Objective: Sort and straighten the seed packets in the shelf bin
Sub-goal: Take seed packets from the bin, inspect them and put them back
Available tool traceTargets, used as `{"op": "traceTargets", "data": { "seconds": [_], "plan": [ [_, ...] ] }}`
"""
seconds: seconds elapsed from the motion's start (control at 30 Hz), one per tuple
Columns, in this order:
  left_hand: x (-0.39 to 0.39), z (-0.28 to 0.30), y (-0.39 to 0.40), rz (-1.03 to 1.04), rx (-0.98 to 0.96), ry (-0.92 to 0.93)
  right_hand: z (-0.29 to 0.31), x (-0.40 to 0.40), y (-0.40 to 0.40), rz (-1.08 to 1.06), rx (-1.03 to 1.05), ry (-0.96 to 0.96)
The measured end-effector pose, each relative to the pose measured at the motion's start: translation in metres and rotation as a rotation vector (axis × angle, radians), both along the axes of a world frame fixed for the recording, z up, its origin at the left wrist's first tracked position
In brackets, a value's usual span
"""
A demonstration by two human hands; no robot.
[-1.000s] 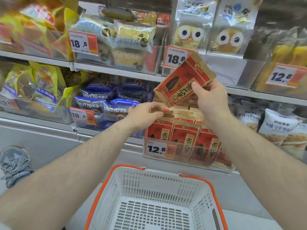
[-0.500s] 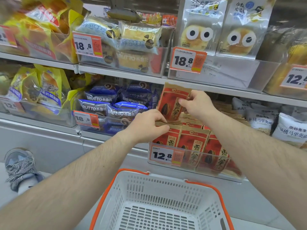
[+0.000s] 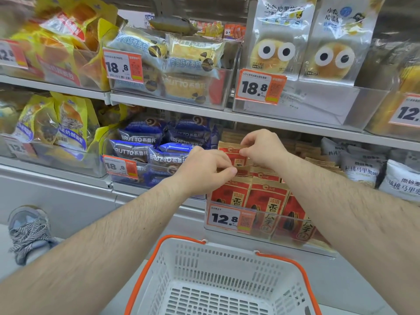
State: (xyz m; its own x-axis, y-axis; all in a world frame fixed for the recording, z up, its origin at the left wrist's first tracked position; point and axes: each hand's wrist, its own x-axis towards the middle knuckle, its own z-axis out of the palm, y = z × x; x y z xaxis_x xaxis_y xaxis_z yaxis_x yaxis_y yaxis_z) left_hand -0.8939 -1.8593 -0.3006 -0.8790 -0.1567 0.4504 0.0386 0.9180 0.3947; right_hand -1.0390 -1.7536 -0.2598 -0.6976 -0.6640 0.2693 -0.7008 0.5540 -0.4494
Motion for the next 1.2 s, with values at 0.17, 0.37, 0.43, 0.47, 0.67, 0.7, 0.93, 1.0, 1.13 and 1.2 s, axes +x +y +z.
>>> {"op": "traceTargets", "data": {
  "seconds": [0.17, 0.37, 0.43, 0.47, 0.67, 0.7, 0.93, 1.0, 1.13, 1.2],
  "plan": [
    [0.007, 0.021, -0.007, -0.029, -0.047, 0.397, 0.006, -0.004, 0.003, 0.009, 0.154, -0.042],
    [0.026, 0.06, -0.013, 0.104, 0.024, 0.754, -0.007, -0.001, -0.001, -0.008, 0.196, -0.04],
    [0.033, 0.069, -0.014, 0.158, 0.038, 0.791, -0.006, 0.005, -0.001, -0.051, 0.107, 0.028],
    [0.037, 0.073, -0.014, 0.184, 0.061, 0.8, -0.005, 0.008, -0.001, -0.06, 0.062, 0.058],
    [0.054, 0.08, -0.014, 0.277, 0.195, 0.696, -0.002, 0.025, -0.002, 0.031, 0.289, 0.075],
    [0.056, 0.078, -0.013, 0.276, 0.212, 0.662, -0.003, 0.026, -0.001, 0.03, 0.316, 0.059],
    [0.072, 0.054, -0.001, 0.237, 0.351, 0.408, 0.008, 0.04, 0.007, 0.034, -0.12, -0.006],
    [0.076, 0.039, 0.005, 0.236, 0.416, 0.329, 0.014, 0.058, 0.015, 0.068, -0.275, 0.011],
    [0.08, 0.002, 0.022, 0.207, 0.607, 0.266, 0.006, 0.094, 0.034, 0.125, -0.468, -0.06],
    [0.08, -0.014, 0.031, 0.199, 0.679, 0.247, -0.008, 0.107, 0.043, 0.133, -0.491, -0.134]
  ]
}}
